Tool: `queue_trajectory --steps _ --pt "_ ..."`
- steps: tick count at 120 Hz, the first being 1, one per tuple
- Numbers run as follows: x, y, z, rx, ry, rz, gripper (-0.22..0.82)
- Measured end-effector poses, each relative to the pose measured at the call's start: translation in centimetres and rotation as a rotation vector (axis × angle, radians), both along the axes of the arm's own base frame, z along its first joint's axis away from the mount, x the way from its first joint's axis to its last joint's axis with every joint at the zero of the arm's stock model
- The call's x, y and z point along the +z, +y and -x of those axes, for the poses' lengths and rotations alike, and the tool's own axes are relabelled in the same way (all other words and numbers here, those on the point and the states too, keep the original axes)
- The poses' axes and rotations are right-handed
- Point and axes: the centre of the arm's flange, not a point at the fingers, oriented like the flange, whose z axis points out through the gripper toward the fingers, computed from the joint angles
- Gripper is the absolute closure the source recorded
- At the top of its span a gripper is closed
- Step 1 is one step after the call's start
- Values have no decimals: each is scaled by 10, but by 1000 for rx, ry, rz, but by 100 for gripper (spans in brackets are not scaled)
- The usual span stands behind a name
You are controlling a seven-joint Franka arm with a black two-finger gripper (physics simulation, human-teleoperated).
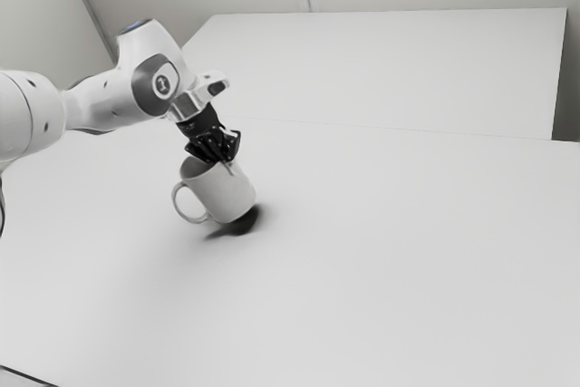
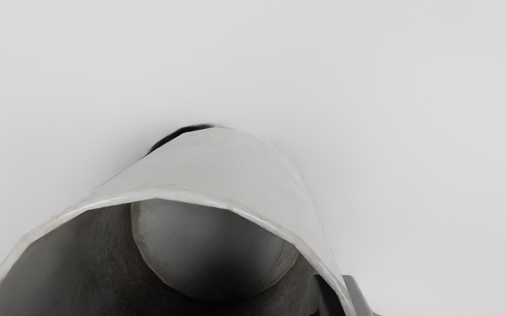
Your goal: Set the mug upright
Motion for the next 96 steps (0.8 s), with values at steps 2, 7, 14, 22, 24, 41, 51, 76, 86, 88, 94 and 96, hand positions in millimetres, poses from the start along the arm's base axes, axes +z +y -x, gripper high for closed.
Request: queue_trajectory --steps 2,7,14,22,24,41,51,76,86,88,94,96 --pt "1 -1 0 4 5 -15 78" --pt "3 -3 -1 17 16 -46 78" --pt "4 -5 -2 40 34 -83 78" --pt "0 -8 -4 71 58 -112 78" --pt "-3 -8 -4 79 66 -117 78" --pt "-17 -12 -6 154 109 -145 78" --pt "-23 -15 -6 193 127 -153 78" --pt "-36 -20 -7 278 151 -163 78" --pt "-38 -21 -7 308 154 -165 78" --pt "-38 -21 -7 315 155 -165 78" --pt "-38 -22 -7 333 157 -165 78" --pt "-38 -22 -7 339 157 -165 78"
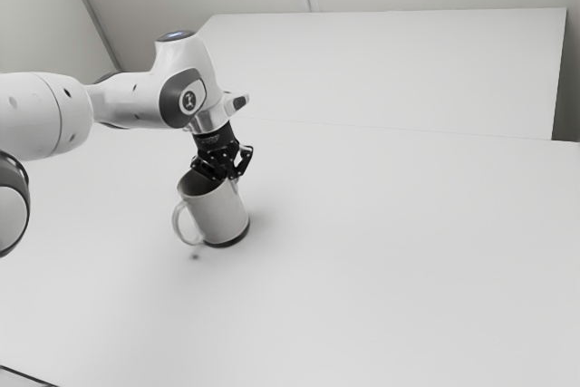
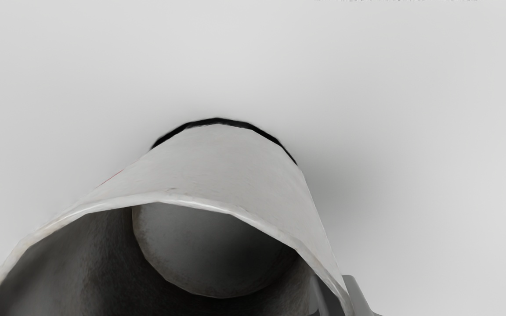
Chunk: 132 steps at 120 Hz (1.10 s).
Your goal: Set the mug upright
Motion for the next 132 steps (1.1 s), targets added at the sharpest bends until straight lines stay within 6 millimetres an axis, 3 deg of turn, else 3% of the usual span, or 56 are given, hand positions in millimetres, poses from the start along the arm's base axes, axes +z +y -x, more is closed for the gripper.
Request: queue_trajectory --steps 16,48,64,82,94,113,132 --pt "0 -1 0 44 1 -3 73" --pt "2 -1 0 118 -5 -4 33" --pt "13 -2 0 144 -26 -1 18" --pt "51 -9 4 155 -60 8 9" --pt "92 -11 -6 164 -89 10 6" --pt "141 -1 -28 127 -92 7 3" --pt "161 0 -28 -22 -44 12 1"
